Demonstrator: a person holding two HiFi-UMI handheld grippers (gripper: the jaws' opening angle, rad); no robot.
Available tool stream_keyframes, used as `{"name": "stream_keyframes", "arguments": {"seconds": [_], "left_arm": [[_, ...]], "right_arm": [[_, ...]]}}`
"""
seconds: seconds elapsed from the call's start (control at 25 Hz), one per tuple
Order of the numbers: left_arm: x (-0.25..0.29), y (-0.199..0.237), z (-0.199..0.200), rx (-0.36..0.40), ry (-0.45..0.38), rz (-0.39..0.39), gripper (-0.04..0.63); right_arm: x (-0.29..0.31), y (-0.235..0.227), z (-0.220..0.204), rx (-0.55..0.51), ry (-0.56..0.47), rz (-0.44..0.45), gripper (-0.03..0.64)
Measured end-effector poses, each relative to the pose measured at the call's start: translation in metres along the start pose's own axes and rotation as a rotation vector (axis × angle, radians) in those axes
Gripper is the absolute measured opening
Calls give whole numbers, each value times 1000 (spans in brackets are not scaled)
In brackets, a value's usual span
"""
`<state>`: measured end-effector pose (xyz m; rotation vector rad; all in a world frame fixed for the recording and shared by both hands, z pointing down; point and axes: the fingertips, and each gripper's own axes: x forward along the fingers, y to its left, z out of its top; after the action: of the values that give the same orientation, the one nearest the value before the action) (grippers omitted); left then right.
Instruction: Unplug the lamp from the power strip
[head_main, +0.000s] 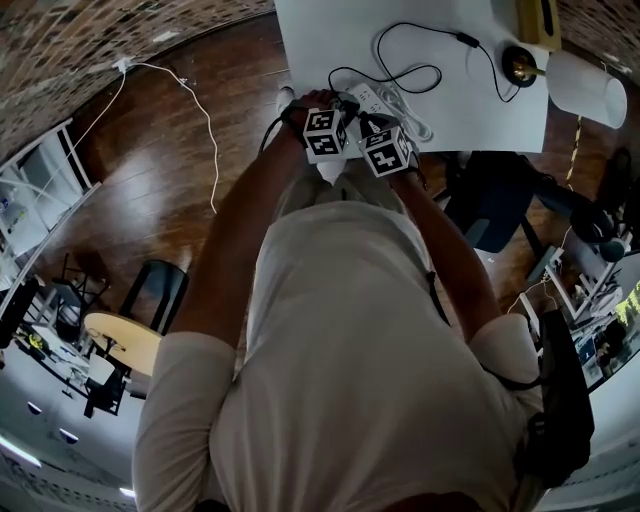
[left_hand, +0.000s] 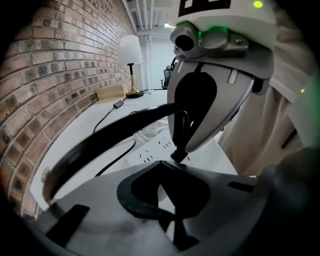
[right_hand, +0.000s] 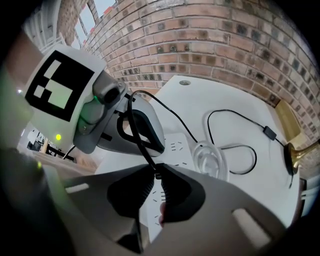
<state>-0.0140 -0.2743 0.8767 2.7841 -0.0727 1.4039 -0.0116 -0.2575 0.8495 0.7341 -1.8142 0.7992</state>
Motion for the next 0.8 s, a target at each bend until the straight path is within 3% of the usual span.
{"name": "stream_keyframes", "arguments": {"seconds": [0.28,0.48,0.64,0.8], "left_arm": [[1,3,1,-79,-15,18,-5],[0,3,3,-101,-9,35,-5],[-3,4,1,-101,-11,38,-3],[0,2,-1,-126,10,58,-5]], "right_arm": [[-4,-1,0,-96,-47,-39,37],[-8,-2,3,-65,-27,-19,35],[-42,6,30,-60,-129,0,35],[-47,2,13,-71,-65,39,37]]}}
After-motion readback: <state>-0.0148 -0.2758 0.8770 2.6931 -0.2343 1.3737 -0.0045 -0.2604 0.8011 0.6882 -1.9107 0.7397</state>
